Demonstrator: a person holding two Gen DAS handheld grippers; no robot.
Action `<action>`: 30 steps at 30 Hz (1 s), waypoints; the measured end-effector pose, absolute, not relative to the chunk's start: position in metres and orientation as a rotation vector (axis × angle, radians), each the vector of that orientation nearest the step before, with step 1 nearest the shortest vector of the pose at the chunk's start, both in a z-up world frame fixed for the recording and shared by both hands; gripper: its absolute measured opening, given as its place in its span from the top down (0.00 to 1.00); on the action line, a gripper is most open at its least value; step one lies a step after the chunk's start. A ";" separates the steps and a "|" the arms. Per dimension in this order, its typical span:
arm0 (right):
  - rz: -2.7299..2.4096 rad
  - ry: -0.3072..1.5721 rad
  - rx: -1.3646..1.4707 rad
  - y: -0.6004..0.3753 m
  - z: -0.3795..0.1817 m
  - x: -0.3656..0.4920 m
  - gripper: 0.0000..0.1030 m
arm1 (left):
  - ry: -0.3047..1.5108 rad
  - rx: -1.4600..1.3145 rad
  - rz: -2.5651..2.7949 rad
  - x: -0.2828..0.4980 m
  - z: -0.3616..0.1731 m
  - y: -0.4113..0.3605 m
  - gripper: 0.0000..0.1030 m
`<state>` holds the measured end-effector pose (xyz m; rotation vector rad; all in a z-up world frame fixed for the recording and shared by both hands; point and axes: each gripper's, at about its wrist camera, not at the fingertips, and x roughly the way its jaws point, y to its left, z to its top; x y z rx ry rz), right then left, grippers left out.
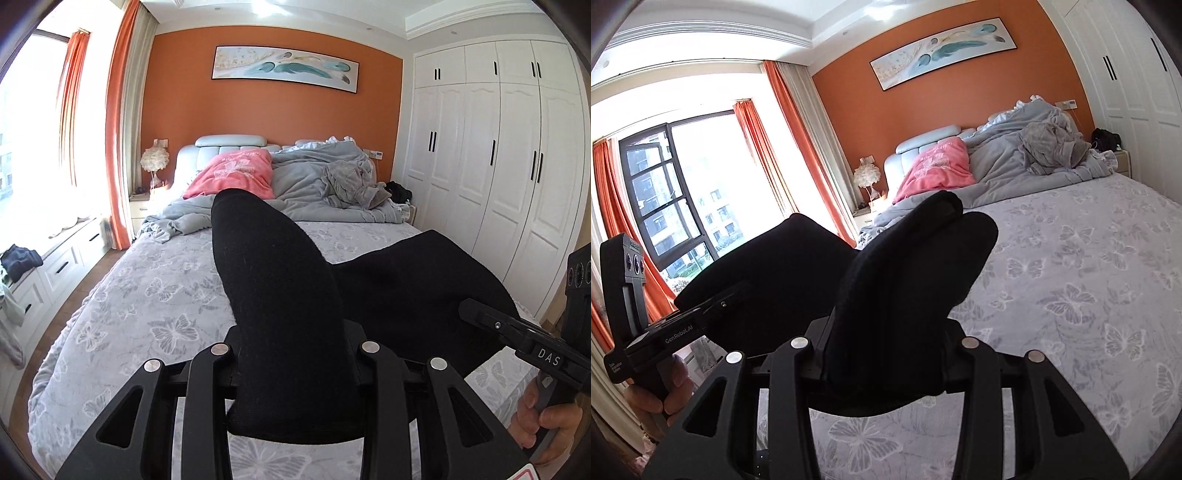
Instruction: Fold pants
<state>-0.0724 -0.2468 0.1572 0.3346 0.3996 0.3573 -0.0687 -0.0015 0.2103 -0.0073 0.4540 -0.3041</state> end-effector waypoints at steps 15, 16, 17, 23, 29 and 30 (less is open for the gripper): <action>0.372 0.398 0.336 -0.256 0.162 0.056 0.63 | 0.435 0.009 -0.254 0.048 0.217 -0.007 0.72; 0.373 0.397 0.335 -0.257 0.161 0.064 0.63 | 0.434 0.011 -0.251 0.056 0.216 -0.007 0.72; 0.372 0.394 0.334 -0.258 0.158 0.071 0.63 | 0.434 0.014 -0.250 0.064 0.214 -0.008 0.72; 0.371 0.388 0.332 -0.265 0.140 0.114 0.62 | 0.436 0.044 -0.233 0.110 0.194 -0.011 0.72; 0.365 0.405 0.321 -0.265 0.116 0.153 0.62 | 0.453 0.056 -0.218 0.151 0.166 -0.013 0.72; 0.364 0.410 0.321 -0.265 0.111 0.159 0.62 | 0.457 0.057 -0.219 0.156 0.161 -0.012 0.72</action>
